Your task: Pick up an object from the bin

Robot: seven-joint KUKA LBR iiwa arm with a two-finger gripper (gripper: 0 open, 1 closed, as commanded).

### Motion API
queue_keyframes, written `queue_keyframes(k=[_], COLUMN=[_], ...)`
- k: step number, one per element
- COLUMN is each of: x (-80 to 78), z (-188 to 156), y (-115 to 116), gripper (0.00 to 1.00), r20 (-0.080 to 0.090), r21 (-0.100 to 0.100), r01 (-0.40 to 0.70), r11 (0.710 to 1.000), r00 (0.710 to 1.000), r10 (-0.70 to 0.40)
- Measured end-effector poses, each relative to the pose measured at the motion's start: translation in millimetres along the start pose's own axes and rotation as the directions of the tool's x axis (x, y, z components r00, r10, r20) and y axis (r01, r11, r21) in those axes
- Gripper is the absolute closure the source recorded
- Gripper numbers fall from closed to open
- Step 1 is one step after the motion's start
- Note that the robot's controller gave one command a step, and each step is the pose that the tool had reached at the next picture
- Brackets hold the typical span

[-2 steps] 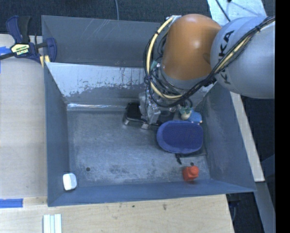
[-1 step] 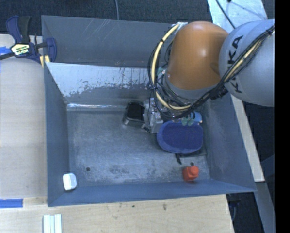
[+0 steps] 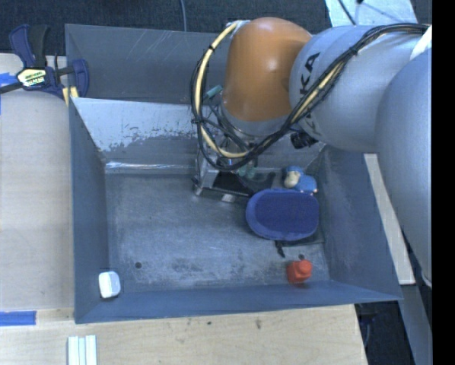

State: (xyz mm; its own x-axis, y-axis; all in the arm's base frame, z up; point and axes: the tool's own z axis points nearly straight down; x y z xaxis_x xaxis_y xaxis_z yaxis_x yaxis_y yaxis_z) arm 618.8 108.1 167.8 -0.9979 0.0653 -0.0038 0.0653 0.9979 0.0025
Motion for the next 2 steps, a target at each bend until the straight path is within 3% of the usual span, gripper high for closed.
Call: queue_keyframes(k=[1, 2], x=[-8.6, 10.9], z=[-88, -48], y=[-7, 51], gripper=[1.00, 1.00], r20=[0.009, -0.004], r21=[0.000, 0.000], r01=[-0.019, 0.133], r11=[1.000, 0.991], r00=[1.000, 0.991], r10=[0.019, -0.133])
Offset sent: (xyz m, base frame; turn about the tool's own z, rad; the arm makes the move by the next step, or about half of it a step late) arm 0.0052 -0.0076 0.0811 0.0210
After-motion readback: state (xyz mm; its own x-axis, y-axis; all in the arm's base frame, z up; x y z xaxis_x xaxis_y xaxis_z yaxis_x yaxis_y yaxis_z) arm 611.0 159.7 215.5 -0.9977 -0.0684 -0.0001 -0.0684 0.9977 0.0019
